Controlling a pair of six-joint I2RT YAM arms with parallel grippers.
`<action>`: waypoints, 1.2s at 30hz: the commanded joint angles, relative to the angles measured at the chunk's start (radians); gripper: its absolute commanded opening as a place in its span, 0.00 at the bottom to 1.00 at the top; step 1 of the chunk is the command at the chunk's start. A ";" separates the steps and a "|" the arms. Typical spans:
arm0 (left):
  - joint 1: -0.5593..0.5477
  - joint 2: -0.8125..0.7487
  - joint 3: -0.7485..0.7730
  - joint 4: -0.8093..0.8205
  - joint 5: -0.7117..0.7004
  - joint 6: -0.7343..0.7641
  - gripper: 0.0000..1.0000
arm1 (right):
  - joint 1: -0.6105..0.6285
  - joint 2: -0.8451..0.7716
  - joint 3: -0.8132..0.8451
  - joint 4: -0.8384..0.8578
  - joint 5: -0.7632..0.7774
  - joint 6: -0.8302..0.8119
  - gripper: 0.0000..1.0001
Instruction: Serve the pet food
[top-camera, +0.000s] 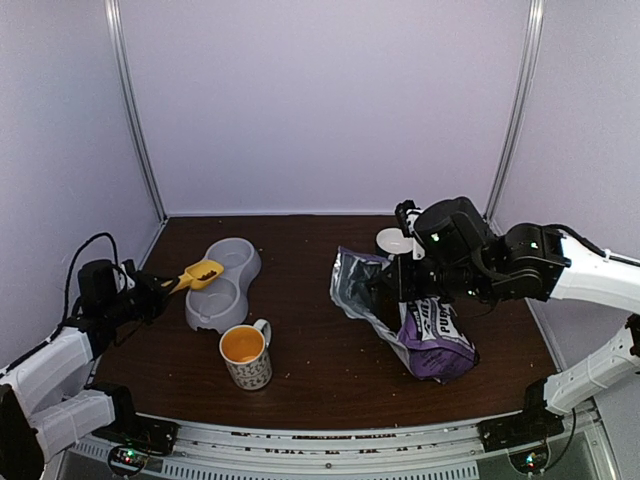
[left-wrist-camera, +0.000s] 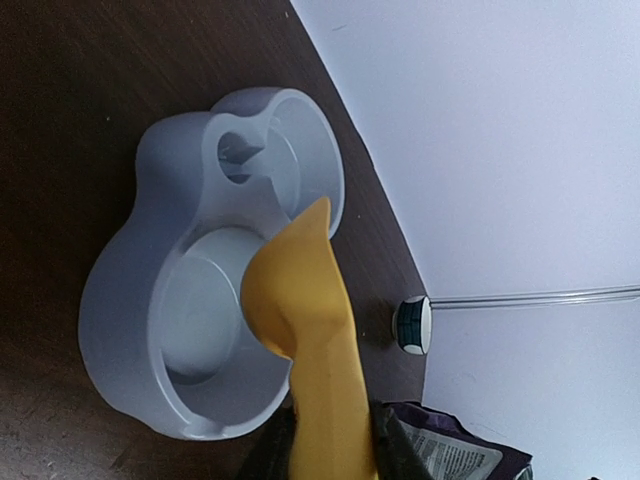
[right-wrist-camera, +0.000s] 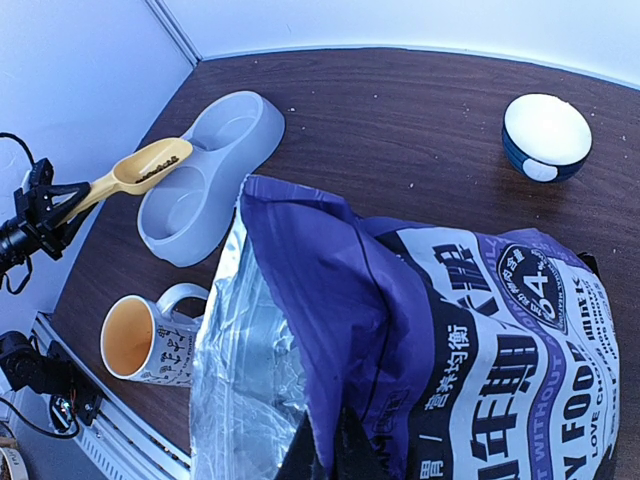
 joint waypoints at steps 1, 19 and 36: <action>0.020 0.049 0.103 0.044 -0.008 0.091 0.00 | -0.008 -0.028 -0.012 0.012 0.031 0.010 0.00; 0.030 0.273 0.383 -0.219 -0.004 0.385 0.00 | -0.010 -0.015 -0.007 0.009 0.022 0.007 0.00; 0.031 0.399 0.584 -0.397 -0.010 0.581 0.00 | -0.015 -0.031 -0.018 -0.006 0.030 0.006 0.00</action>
